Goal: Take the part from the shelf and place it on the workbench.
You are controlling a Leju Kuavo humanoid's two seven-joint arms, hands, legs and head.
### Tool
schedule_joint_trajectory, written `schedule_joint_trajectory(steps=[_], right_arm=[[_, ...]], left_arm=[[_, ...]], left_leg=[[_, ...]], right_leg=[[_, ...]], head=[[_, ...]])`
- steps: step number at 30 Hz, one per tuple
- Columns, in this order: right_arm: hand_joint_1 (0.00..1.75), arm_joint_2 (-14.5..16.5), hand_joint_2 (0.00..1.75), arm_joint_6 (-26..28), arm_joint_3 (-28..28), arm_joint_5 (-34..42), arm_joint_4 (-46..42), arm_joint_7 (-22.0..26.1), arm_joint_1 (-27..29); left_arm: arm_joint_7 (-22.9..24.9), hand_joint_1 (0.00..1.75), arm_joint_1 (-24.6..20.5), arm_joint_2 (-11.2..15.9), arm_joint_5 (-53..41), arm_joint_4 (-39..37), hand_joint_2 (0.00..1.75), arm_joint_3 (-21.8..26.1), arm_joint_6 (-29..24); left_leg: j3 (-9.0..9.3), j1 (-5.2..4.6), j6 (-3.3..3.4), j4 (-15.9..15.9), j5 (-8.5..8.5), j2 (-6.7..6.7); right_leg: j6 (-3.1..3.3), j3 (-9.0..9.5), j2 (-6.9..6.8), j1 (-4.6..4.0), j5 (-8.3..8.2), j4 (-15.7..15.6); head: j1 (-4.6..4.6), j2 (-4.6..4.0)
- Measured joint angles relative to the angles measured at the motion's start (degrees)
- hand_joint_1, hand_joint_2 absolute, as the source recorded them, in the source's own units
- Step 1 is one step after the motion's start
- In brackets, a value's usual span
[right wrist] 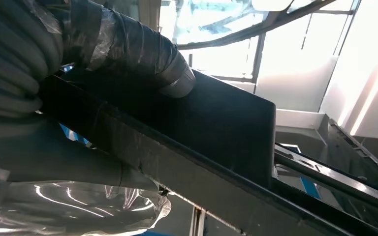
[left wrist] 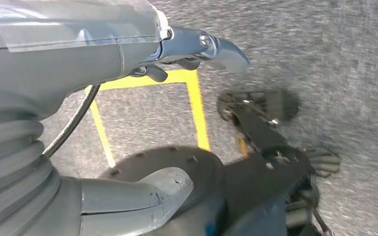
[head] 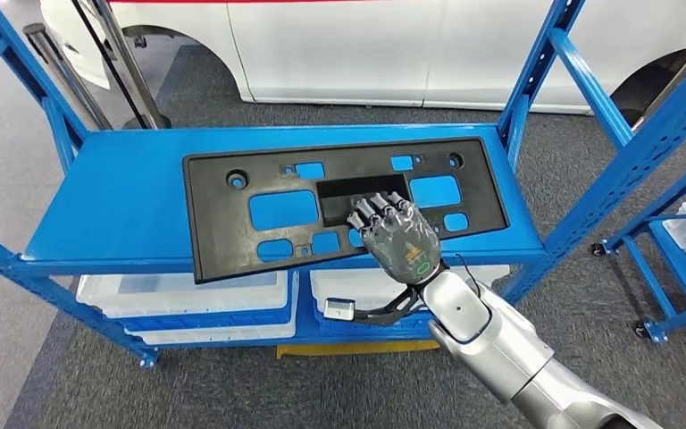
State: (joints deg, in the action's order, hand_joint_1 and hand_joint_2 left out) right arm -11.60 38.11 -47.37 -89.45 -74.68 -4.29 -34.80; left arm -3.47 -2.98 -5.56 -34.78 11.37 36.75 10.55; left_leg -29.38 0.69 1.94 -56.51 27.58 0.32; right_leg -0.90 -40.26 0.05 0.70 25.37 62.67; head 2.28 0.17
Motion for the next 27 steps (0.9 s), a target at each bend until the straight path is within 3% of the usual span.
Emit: schedule_joint_trajectory(steps=[2,3,4,5,7,9,11,13,14,16,18,19,20,21,23,25,27], right_arm=[[1.75,-0.01,1.75,-0.03,0.48,0.77,-0.01,0.75,0.3],[1.75,-0.01,1.75,-0.05,0.74,1.2,-0.01,1.18,0.52],[1.75,-0.01,1.75,-0.07,0.97,1.64,-0.01,1.63,0.76],[1.75,-0.01,1.75,-0.08,1.15,2.01,-0.01,2.06,0.95],[1.75,0.04,1.75,-0.1,1.42,2.49,-0.03,2.73,1.09],[1.75,0.29,1.75,-0.16,1.71,2.7,-0.11,3.2,1.06],[1.75,0.77,1.75,-0.26,1.98,2.94,-0.14,3.55,0.97],[1.75,1.3,1.75,-0.4,2.12,3.13,-0.06,3.74,0.88],[1.75,1.59,1.75,-0.48,2.14,3.16,-0.01,3.78,0.82],[1.75,2.11,1.75,-0.56,2.17,3.19,0.07,3.81,0.74],[1.75,2.47,1.75,-0.6,2.19,3.22,0.18,3.8,0.76],[1.75,2.56,1.75,-0.63,2.19,3.23,0.24,3.81,0.8],[1.75,2.61,1.75,-0.67,2.19,3.23,0.3,3.82,0.84],[1.75,2.65,1.75,-0.71,2.19,3.23,0.33,3.82,0.86],[1.75,2.75,1.75,-0.75,2.22,3.23,0.33,3.81,0.82],[1.75,2.9,1.75,-0.76,2.31,3.31,0.33,3.84,0.76],[1.75,3.07,1.75,-0.8,2.37,3.59,0.37,4.07,0.65]], left_arm=[[-0.01,0.0,0.02,0.01,0.01,0.0,1.75,0.09,0.01],[-0.01,0.0,0.03,0.01,0.01,0.0,1.75,0.15,0.04],[-0.01,0.0,0.01,0.01,0.02,0.0,1.75,0.21,0.08],[-0.01,0.0,0.01,0.0,0.04,0.0,1.75,0.28,0.11],[-0.01,0.0,0.02,0.0,0.14,0.0,1.75,0.41,0.21],[-0.01,0.0,0.0,0.0,0.3,0.0,1.75,0.62,0.33],[-0.01,0.0,-0.02,0.03,0.48,0.0,1.75,0.97,0.56],[-0.01,0.0,0.04,0.14,0.56,-0.01,1.75,1.27,0.78],[-0.01,0.0,0.06,0.2,0.57,-0.02,1.75,1.35,0.84],[-0.01,0.0,0.05,0.29,0.59,-0.02,1.75,1.43,0.93],[-0.01,0.0,0.05,0.31,0.6,-0.02,1.75,1.5,0.98],[-0.01,0.0,0.05,0.34,0.6,-0.02,1.75,1.53,0.99],[-0.01,0.0,0.04,0.38,0.6,-0.02,1.75,1.56,0.98],[-0.01,0.0,0.02,0.45,0.6,-0.02,1.75,1.57,0.98],[-0.01,0.0,-0.09,0.6,0.6,-0.01,1.75,1.58,0.97],[-0.01,0.0,-0.19,0.67,0.6,-0.01,1.75,1.6,0.97],[0.01,0.0,-0.17,0.68,0.55,-0.02,1.75,1.6,0.98]], left_leg=[[-1.59,-0.12,0.45,-0.15,-1.23,0.22],[-2.46,-0.16,0.43,-0.29,-1.8,0.25],[-3.37,-0.17,0.37,-0.51,-2.34,0.26],[-4.29,-0.16,0.26,-0.8,-2.81,0.28],[-5.98,-0.14,-0.08,-1.62,-3.54,0.28],[-7.16,-0.27,-0.65,-2.37,-4.15,0.24],[-7.68,-0.39,-1.38,-2.49,-4.97,0.21],[-8.04,-0.32,-2.09,-2.52,-5.26,0.11],[-8.48,-0.26,-2.4,-3.25,-4.14,0.03],[-10.06,-0.06,-2.91,-7.96,1.01,-0.09],[-11.6,0.04,-3.33,-15.24,5.79,-0.1],[-11.66,0.06,-3.46,-17.72,6.32,-0.1],[-10.87,0.07,-3.52,-18.44,5.54,-0.1],[-9.06,0.08,-3.5,-17.1,3.99,-0.09],[-2.91,0.01,-3.22,-9.6,2.18,-0.16],[1.76,-0.21,-2.64,-2.64,3.02,-0.38],[2.17,-0.4,-1.89,-0.74,3.14,-0.52]], right_leg=[[-0.32,-1.64,0.02,0.14,5.55,6.53],[-0.49,-2.18,0.0,0.17,7.06,9.81],[-0.64,-2.06,-0.01,0.21,7.2,11.88],[-0.71,-1.03,-0.01,0.26,6.2,12.05],[-0.6,3.69,-0.03,0.38,3.7,6.93],[-0.1,8.43,0.02,0.18,3.96,0.03],[0.62,9.75,0.08,-0.21,4.68,-2.67],[1.59,9.05,-0.07,-0.06,3.7,-3.02],[2.19,8.55,-0.21,0.08,3.03,-3.23],[3.0,7.1,-0.45,0.22,1.57,-3.45],[3.12,5.24,-0.47,0.15,0.15,-3.38],[3.05,4.31,-0.5,0.12,-0.52,-3.3],[2.93,3.38,-0.55,0.12,-1.15,-3.18],[2.77,2.48,-0.59,0.14,-1.76,-3.03],[2.31,0.99,-0.59,0.11,-2.89,-2.65],[1.67,0.3,-0.62,0.04,-4.02,-2.55],[0.91,0.18,-0.67,0.02,-5.37,-3.09]], head=[[-0.02,0.01],[-0.01,0.01],[-0.01,0.01],[-0.02,0.01],[-0.02,0.01],[0.0,0.01],[0.01,0.01],[0.01,0.01],[0.02,0.01],[0.06,0.0],[0.08,-0.01],[0.08,-0.01],[0.08,-0.01],[0.09,0.0],[0.1,0.01],[0.06,0.0],[0.04,0.0]])
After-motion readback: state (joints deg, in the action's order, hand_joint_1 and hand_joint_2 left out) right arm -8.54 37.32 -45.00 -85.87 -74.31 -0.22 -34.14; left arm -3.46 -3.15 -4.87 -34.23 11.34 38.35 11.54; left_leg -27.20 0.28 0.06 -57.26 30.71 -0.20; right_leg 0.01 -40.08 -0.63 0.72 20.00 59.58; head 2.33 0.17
